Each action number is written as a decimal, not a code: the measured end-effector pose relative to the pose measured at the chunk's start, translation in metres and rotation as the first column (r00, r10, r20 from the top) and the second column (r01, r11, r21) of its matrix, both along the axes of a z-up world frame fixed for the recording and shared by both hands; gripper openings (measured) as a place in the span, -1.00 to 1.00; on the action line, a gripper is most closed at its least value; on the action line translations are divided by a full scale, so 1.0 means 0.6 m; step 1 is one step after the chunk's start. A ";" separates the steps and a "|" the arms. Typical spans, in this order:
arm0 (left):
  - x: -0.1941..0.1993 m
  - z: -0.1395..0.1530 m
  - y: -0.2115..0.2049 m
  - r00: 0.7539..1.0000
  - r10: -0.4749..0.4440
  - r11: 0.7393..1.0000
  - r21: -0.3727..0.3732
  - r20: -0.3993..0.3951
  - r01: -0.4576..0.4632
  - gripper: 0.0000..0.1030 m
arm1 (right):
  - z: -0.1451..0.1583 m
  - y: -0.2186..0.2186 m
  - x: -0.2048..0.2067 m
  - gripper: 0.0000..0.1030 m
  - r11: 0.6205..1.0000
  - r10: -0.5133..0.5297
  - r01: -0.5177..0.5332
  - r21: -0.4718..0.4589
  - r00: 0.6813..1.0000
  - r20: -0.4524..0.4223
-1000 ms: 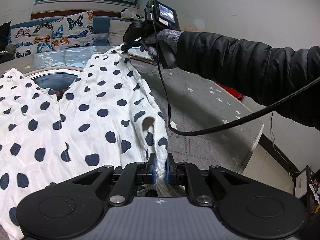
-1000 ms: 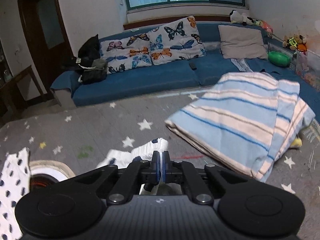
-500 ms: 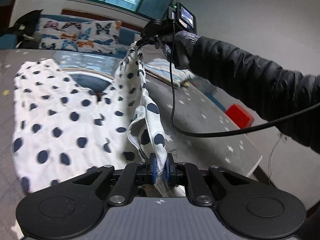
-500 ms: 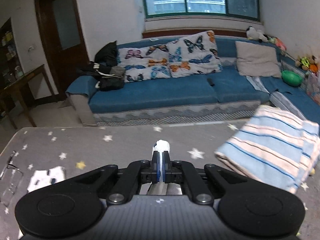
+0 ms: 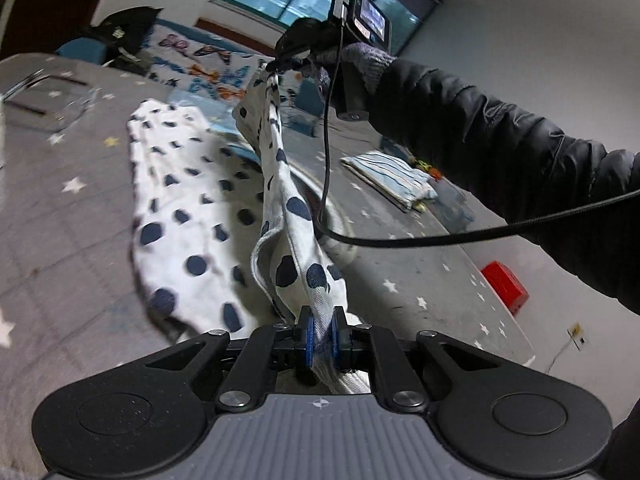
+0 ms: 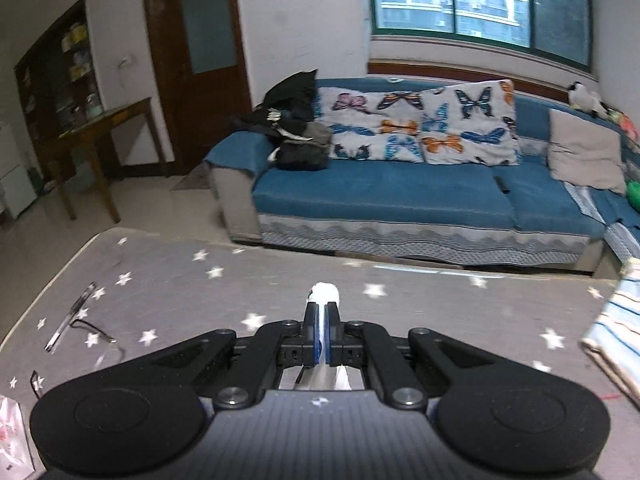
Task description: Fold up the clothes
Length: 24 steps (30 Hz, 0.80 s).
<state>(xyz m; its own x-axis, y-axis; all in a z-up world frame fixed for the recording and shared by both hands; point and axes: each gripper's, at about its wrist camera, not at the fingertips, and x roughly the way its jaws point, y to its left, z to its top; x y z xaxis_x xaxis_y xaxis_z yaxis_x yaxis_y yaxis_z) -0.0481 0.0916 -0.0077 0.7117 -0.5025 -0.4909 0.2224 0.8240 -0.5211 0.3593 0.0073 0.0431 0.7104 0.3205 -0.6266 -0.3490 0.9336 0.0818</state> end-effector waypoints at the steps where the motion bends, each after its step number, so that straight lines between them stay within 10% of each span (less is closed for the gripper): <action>1: -0.004 -0.002 0.006 1.000 0.010 1.000 -0.006 -0.002 -0.010 -0.82 | -0.003 0.019 -0.001 -0.96 1.000 0.010 -0.010 -0.005 1.000 -0.001; 24: -0.045 -0.022 0.041 0.990 0.124 0.991 -0.040 -0.071 -0.127 -0.82 | -0.079 0.220 -0.048 -0.96 0.980 0.194 -0.197 -0.043 0.979 -0.057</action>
